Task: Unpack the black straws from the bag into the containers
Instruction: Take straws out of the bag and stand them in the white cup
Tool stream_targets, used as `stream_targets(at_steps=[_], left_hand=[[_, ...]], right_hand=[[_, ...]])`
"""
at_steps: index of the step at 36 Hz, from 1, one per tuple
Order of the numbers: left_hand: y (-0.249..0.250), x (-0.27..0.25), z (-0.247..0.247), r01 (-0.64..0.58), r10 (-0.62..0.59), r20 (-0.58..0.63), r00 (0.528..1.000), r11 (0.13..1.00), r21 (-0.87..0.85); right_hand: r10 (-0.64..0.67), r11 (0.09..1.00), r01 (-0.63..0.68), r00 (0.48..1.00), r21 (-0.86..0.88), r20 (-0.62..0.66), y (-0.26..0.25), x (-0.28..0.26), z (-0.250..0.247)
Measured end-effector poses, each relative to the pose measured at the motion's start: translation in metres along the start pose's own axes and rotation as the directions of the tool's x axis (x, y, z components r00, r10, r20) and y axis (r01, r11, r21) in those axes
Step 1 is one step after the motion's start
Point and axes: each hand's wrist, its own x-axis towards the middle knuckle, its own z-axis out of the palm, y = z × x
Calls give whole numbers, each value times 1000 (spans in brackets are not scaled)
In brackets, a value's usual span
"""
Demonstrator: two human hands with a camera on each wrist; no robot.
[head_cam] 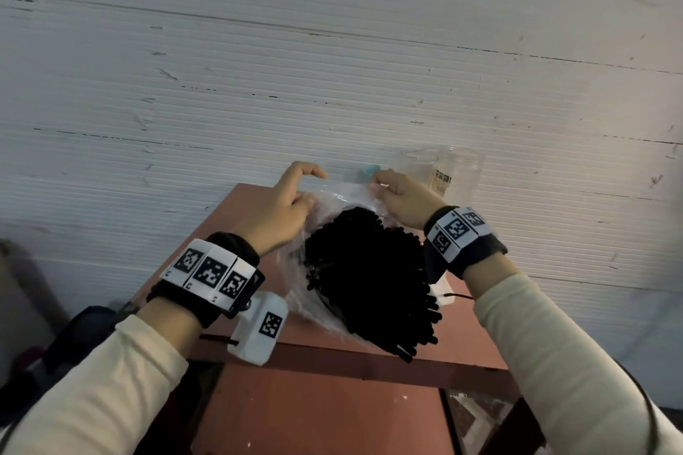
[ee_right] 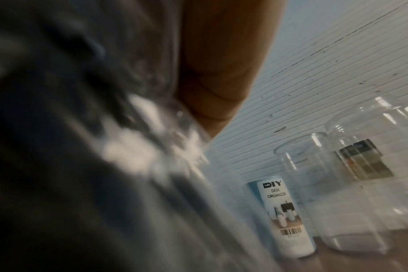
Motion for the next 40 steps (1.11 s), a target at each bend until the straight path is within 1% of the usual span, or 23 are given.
stream_targets(at_steps=[4,6,8,10,12,13,17,20,23,25,26,28,31,33,35,37,39,40], left_hand=[[2,-3,-1,-15,15,-4,1000,1000,3],[0,-2,0,6,-6,-12,1000,1000,-17],[-5,-1,1,51,-53,-29,998,997,-50],[-10,1,3,92,-94,-31,995,993,-67],[-12,2,5,117,-121,-43,992,989,-89],[-12,1,4,130,-135,-40,990,986,-103],[-19,1,0,156,-151,49,987,980,-120],[-23,-1,-5,172,-162,105,981,981,-91],[-32,-3,-9,176,-167,185,969,984,-35],[-39,-7,-11,176,-174,224,959,984,9],[-41,-10,-11,176,-179,236,955,984,33],[-42,-13,-12,153,-157,209,965,988,39],[-35,-13,-9,99,-94,103,990,994,-45],[-33,-9,-10,79,-81,-5,997,990,-117],[-27,-4,-13,68,-86,-115,990,987,-146],[-20,0,-16,52,-99,-194,976,971,-232],[-13,4,-16,66,-131,-196,972,950,-305],[-11,5,-16,85,-148,-175,973,942,-324]], right_hand=[[-31,999,31,999,22,-8,7,0,3],[-62,998,62,998,25,-26,6,-4,2],[-86,996,87,996,31,-31,4,-11,-1],[-42,998,43,999,50,-32,3,-21,-4],[27,994,-23,999,105,-36,2,-36,-8],[43,990,-37,998,138,-43,2,-45,-10],[59,971,-39,995,236,-76,-1,-82,-14],[55,960,-41,997,279,-44,0,-101,-10],[39,947,-46,999,317,27,1,-110,-1],[20,940,-29,999,339,29,0,-110,4],[10,947,-15,1000,320,16,-1,-109,6],[-3,967,9,1000,254,-26,-1,-104,9],[3,973,24,993,231,-116,-1,-95,8],[28,954,37,977,299,-211,-6,-88,3],[66,906,73,949,418,-308,-14,-80,-3],[104,892,87,916,444,-387,-18,-72,-8],[141,896,71,890,439,-433,-21,-64,-12],[175,878,58,885,476,-430,-22,-61,-13]])
